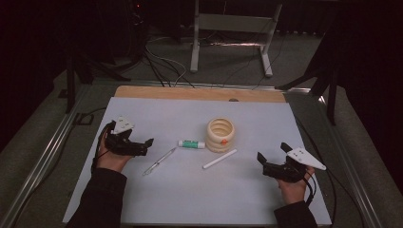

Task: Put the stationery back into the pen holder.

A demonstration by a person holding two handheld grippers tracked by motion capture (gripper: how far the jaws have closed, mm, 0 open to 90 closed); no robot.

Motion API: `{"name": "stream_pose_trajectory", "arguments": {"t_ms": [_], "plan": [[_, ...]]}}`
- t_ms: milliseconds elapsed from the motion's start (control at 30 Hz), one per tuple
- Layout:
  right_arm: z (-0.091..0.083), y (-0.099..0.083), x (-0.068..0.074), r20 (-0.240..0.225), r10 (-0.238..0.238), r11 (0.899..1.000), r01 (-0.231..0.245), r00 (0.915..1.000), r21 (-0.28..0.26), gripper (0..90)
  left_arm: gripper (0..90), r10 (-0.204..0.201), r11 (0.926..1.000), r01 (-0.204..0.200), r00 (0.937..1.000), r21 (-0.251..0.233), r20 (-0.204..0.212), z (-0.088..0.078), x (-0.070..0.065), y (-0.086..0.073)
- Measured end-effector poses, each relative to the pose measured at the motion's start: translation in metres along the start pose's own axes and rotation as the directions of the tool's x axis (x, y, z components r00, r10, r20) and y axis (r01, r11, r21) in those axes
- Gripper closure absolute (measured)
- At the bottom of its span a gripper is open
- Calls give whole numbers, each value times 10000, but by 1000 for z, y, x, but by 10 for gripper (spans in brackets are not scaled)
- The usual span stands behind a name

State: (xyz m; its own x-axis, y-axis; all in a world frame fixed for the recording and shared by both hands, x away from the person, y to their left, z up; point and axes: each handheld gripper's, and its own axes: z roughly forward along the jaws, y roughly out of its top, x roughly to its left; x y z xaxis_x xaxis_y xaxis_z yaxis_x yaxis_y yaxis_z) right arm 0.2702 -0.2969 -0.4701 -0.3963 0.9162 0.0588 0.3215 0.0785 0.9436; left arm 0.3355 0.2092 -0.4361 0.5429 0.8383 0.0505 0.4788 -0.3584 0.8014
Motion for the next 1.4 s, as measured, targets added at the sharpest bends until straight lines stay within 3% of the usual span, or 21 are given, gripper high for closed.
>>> {"name": "stream_pose_trajectory", "arguments": {"t_ms": [333,533,800,1067,1233,1400], "plan": [[0,0,0,-9,54,10000,-54,10000,17,0,1,205,9977,-233,9989,641,433,14,-4,0],[0,0,0,-5,57,10000,-57,10000,8,0,2,470,9909,-559,9961,1227,741,25,-9,-2],[-1,0,0,-44,66,10000,-66,10000,-32,0,1,553,9851,-699,9939,1573,957,37,-17,-3],[-2,0,-1,0,76,9999,-76,10000,-67,0,14,617,9723,-838,9924,2181,1062,48,-23,-3],[-2,0,-1,28,66,10000,-66,10000,-72,0,80,696,9610,-961,9915,2594,1096,55,-29,-3],[-3,-1,-1,48,72,9999,-72,10000,-70,0,281,600,9489,-1002,9882,2992,1406,61,-36,-2]]}}
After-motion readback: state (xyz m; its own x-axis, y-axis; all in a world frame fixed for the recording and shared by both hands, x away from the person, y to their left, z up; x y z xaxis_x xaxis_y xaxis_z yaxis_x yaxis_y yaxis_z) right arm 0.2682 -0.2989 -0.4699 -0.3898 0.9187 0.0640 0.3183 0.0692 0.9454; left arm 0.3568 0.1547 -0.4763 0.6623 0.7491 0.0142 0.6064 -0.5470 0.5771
